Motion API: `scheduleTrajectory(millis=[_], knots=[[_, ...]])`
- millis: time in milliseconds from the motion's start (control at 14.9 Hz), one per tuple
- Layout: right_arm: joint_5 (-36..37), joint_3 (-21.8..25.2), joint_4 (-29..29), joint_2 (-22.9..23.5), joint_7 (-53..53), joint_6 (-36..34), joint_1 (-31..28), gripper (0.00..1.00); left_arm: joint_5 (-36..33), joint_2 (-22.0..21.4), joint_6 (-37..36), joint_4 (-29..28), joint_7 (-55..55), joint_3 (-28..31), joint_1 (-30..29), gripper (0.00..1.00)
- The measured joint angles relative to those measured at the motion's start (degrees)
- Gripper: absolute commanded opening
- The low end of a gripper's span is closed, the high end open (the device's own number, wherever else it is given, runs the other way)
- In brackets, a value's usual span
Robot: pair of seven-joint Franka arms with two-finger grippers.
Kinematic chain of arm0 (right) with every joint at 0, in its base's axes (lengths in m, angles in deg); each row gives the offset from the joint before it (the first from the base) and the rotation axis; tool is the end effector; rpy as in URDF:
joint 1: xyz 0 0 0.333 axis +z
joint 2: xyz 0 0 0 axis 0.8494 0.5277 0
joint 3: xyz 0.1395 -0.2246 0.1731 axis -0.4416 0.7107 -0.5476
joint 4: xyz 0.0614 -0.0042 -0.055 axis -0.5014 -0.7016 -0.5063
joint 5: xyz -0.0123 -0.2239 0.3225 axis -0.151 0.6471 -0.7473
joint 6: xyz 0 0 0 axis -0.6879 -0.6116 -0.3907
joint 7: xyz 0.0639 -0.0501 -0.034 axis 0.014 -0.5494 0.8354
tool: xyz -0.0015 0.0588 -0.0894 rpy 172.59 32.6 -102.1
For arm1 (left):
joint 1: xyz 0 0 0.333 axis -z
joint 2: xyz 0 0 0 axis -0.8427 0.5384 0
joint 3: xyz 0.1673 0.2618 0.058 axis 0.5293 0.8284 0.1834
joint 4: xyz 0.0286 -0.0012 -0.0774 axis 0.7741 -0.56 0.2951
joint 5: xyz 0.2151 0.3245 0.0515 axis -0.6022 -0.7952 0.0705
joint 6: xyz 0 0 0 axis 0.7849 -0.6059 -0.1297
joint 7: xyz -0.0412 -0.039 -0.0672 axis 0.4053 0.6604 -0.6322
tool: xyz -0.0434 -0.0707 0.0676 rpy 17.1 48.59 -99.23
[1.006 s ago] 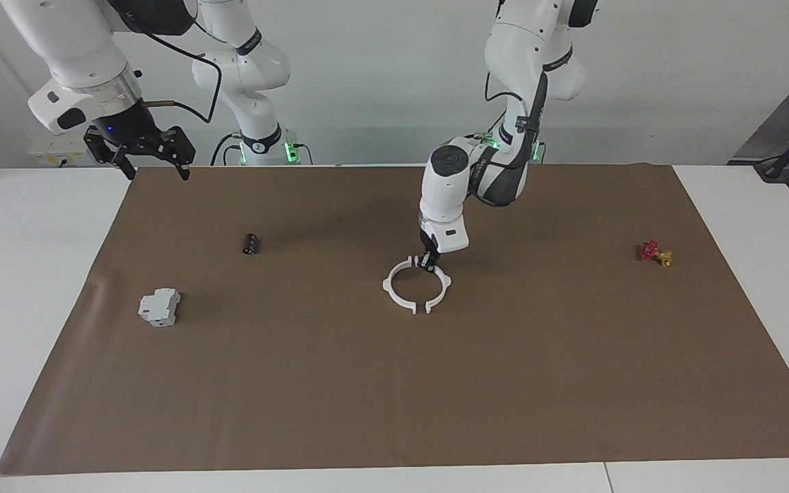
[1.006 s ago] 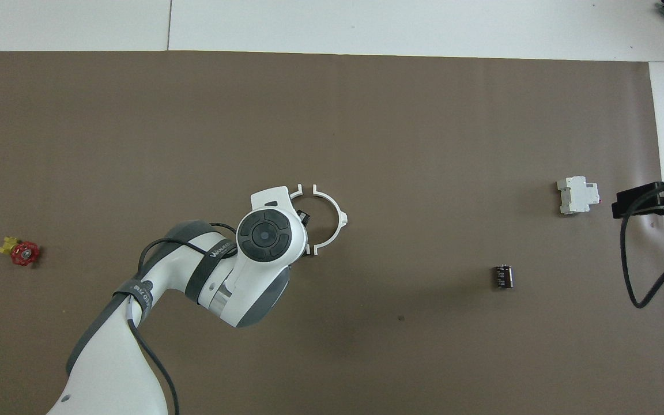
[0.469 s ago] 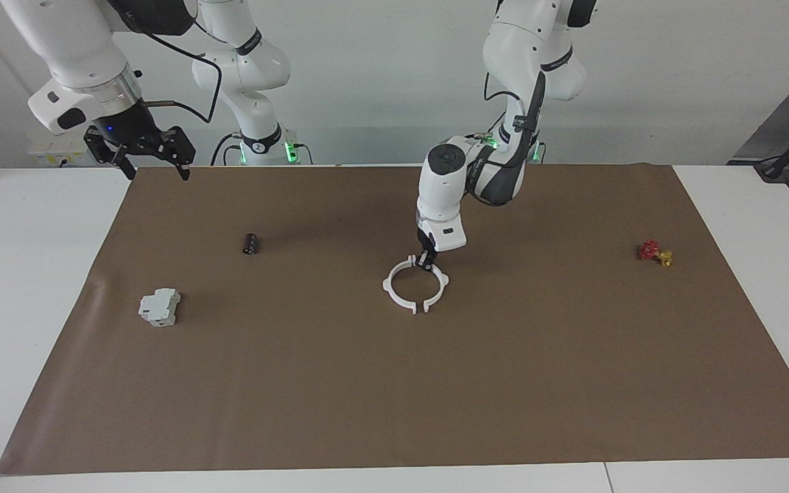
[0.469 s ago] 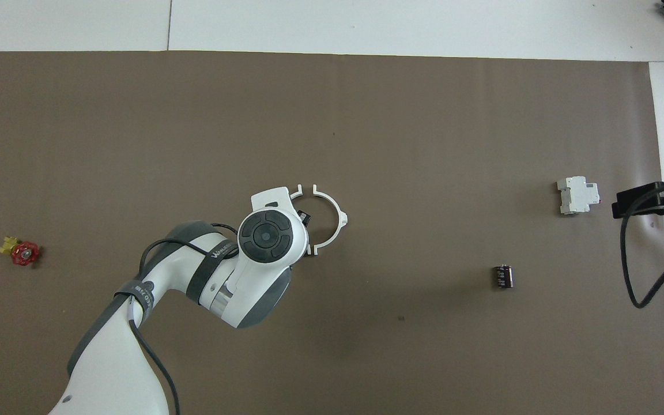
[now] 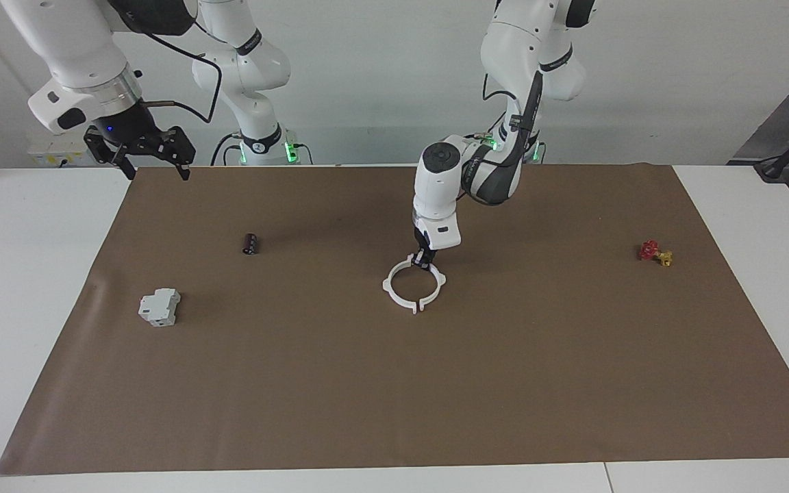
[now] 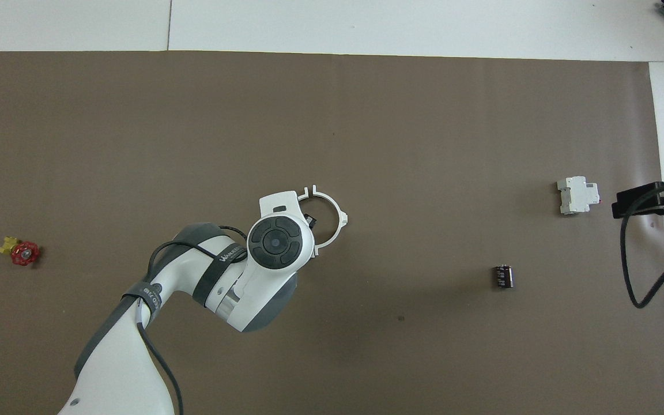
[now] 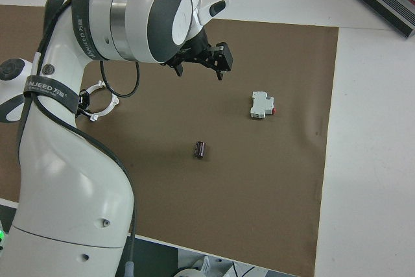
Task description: Assemble drain pipe with both arms
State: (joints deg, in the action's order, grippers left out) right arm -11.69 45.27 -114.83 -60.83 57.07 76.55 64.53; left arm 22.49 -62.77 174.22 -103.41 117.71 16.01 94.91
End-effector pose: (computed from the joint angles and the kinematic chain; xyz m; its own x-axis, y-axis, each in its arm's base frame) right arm 0.5270 -0.0216 0.6241 0.9986 -0.0231 -0.0481 -0.0219 -0.9995 0.0237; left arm 0.4608 -0.3717 0.2951 0.6006 0.7994 0.0160 0.7975 -0.6004 0.0589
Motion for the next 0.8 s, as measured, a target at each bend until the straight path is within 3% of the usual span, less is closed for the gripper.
scheduleTrajectory(millis=[805], knots=[[0.00,0.00,0.00,0.00,0.00,0.00,0.00,1.00,-0.04,0.00,-0.01,0.00,-1.14,0.01,0.00,0.00]])
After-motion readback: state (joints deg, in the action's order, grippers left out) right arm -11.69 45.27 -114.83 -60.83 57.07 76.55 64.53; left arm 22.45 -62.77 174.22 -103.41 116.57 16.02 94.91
